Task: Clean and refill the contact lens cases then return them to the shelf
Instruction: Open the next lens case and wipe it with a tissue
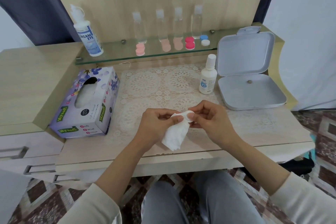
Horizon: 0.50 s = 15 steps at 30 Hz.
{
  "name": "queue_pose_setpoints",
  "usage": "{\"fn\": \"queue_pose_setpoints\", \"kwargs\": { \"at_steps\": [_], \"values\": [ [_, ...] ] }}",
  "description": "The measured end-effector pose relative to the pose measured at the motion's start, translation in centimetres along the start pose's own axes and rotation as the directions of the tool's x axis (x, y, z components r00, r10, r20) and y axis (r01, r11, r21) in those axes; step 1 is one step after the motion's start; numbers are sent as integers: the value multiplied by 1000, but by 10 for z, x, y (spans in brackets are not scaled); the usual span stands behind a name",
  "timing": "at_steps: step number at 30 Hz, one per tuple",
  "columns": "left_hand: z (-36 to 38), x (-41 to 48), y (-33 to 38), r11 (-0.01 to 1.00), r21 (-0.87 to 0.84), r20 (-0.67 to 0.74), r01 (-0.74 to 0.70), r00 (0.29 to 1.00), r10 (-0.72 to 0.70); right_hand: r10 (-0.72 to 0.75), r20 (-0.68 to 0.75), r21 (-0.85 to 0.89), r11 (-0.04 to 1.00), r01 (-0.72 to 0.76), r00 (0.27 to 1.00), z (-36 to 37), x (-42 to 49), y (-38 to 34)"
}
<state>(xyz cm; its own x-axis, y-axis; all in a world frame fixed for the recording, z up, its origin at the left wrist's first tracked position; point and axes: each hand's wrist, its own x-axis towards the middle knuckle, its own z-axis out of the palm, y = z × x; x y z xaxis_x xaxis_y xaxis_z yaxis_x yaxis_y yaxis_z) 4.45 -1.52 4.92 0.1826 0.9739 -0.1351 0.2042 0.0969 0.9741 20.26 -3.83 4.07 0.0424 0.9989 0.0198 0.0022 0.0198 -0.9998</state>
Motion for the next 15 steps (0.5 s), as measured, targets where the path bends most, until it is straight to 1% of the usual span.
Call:
{"fn": "queue_pose_setpoints", "kwargs": {
  "at_steps": [6, 8, 12, 15],
  "values": [
    [-4, 0, -1, 1000, -26, 74, -13, 997, 15, 30, -10, 19, 999, -30, 1000, 0, -1, 0],
    [-3, 0, 0, 1000, -20, 57, -13, 998, 14, 32, -17, 22, 999, -32, 999, 0, -2, 0],
    [2, -1, 0, 1000, -16, -20, -25, 999, 24, 21, -35, 15, 1000, -21, 999, 2, -3, -3],
    [0, 0, 1, 997, -47, 4, -63, 998, 63, 36, -38, 52, 998, -34, 999, 3, -1, -5]
  ]
}}
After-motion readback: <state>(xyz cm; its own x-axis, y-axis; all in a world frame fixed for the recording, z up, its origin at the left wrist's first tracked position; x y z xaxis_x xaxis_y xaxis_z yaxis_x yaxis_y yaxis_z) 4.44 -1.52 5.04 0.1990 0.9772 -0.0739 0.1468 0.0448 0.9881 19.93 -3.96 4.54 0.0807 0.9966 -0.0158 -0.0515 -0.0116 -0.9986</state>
